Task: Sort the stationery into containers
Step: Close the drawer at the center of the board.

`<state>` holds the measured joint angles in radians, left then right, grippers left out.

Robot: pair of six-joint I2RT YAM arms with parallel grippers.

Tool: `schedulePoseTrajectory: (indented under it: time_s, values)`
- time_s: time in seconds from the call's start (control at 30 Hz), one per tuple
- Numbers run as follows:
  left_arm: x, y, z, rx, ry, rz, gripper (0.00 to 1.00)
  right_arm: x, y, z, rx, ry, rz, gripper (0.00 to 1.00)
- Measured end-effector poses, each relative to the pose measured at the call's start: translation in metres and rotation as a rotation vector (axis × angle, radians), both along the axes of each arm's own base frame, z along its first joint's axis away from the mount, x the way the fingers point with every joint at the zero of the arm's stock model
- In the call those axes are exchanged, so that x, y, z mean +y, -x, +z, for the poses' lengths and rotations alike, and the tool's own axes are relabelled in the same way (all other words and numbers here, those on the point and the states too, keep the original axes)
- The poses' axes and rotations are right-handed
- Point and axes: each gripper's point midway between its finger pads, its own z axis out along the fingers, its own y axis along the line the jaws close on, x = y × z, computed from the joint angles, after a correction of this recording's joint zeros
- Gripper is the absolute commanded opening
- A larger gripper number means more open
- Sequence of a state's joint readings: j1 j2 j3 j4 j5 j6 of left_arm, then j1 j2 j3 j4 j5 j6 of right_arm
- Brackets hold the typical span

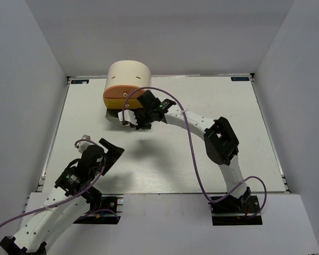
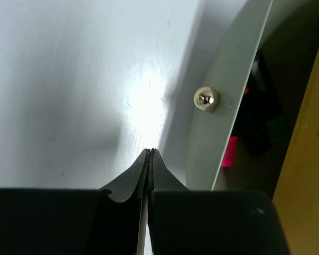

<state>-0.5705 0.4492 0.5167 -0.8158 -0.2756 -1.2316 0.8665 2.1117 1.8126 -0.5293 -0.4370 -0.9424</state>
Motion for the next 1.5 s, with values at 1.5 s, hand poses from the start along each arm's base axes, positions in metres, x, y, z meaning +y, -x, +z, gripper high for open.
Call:
schedulePoseTrajectory:
  time_s: [1.5]
  values:
    - [0.007, 0.007, 0.004, 0.022, -0.011, 0.021, 1.0, 0.021, -0.108, -0.026, -0.318, 0.012, -0.434, 0.0]
